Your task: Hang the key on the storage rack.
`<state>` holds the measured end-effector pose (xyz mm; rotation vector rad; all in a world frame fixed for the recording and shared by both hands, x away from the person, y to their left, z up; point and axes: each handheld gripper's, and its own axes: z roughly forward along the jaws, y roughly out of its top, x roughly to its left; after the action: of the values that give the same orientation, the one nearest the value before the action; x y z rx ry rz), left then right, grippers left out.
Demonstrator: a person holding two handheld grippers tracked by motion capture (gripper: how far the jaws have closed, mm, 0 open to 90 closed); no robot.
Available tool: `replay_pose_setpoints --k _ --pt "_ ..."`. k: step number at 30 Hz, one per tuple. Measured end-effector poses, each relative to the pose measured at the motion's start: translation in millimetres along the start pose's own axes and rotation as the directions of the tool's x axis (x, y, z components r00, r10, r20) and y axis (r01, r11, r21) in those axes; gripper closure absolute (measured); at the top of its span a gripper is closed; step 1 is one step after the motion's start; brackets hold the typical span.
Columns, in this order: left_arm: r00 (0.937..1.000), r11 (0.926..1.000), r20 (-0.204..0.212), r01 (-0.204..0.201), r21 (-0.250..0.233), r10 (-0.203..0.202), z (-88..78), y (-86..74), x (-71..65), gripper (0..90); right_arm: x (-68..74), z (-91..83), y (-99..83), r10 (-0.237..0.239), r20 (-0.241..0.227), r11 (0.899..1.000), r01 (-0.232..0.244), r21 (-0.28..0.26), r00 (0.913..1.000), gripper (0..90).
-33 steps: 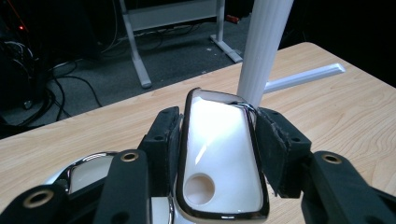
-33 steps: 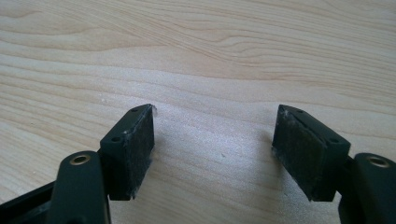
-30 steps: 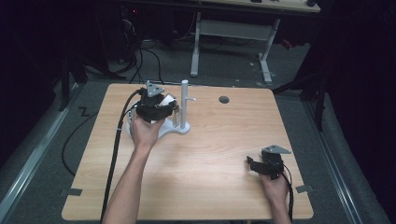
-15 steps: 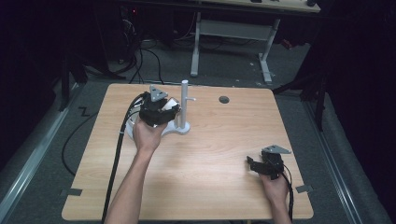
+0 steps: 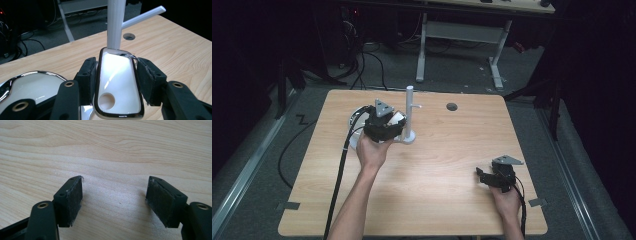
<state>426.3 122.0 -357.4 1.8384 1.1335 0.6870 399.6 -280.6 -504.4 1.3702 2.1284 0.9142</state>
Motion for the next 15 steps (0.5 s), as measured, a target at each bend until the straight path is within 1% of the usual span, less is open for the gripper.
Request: replay_pose_setpoints --k 4,7,12,15 --pt "1.0 0.9998 -0.003 0.009 -0.016 -0.009 -1.2 -4.9 -2.9 51.7 0.0 0.0 0.0 0.0 0.0 1.0 0.0 0.0 1.0 29.5" --pt "1.0 0.9998 -0.006 0.005 -0.019 -0.005 -1.8 -8.7 -5.7 51.7 0.0 0.0 0.0 0.0 0.0 1.0 0.0 0.0 1.0 29.5" --pt "1.0 1.0 -0.001 -0.001 -0.006 0.001 -0.4 -13.4 -6.3 51.6 0.0 0.0 0.0 0.0 0.0 1.0 0.0 0.0 1.0 29.6" --pt "1.0 0.9999 0.003 0.005 -0.009 -0.005 -0.3 -16.7 -6.3 51.6 0.0 0.0 0.0 0.0 -0.001 1.0 0.0 0.0 1.0 29.6"
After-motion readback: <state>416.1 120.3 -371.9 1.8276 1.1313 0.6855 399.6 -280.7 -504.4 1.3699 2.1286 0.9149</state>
